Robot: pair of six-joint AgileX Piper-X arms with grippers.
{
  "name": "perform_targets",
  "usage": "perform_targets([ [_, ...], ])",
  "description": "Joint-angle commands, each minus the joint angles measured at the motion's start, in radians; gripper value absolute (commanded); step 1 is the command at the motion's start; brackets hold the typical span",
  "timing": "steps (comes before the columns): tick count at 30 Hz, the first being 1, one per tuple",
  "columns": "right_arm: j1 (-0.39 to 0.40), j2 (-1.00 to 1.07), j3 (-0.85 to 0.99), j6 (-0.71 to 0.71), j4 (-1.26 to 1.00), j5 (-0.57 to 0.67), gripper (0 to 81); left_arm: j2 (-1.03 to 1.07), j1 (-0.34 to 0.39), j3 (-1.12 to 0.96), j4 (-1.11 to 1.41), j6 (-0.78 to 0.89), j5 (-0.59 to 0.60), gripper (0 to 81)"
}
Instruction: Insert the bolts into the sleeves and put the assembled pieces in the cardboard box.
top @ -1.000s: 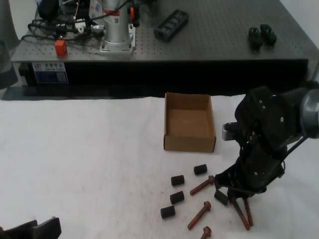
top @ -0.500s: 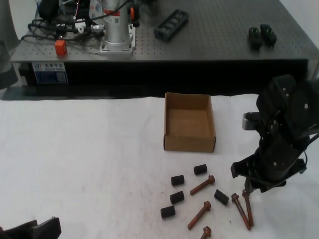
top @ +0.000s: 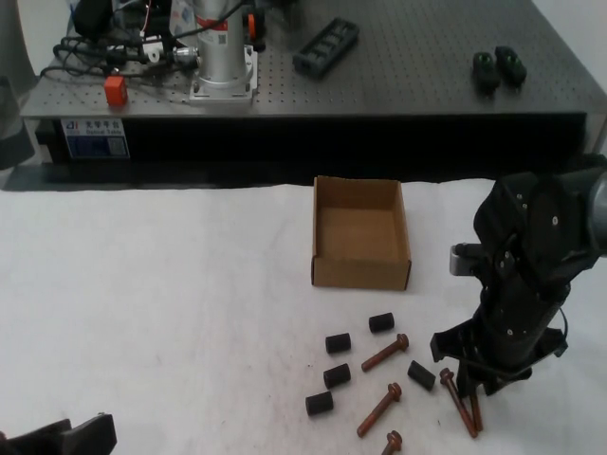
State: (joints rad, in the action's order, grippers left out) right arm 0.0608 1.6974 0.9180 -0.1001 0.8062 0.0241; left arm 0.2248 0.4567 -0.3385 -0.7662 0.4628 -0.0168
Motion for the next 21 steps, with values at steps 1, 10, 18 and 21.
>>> perform_targets([
  [1,0.0,-0.002,0.007,-0.005,-0.006,0.01,24.8,-0.008,-0.003,0.003,0.012,0.007,0.001,36.7],
  [10,0.0,0.026,0.006,0.012,-0.009,0.01,0.8,-0.006,-0.003,0.002,0.02,0.004,0.006,36.7],
  [18,-0.032,-0.117,0.006,0.012,-0.019,0.07,0.8,0.17,-0.003,-0.006,0.238,-0.05,0.158,36.7],
  [21,-0.058,-0.234,0.006,0.035,0.022,0.085,0.8,0.321,-0.003,-0.055,0.256,-0.119,0.256,36.5],
])
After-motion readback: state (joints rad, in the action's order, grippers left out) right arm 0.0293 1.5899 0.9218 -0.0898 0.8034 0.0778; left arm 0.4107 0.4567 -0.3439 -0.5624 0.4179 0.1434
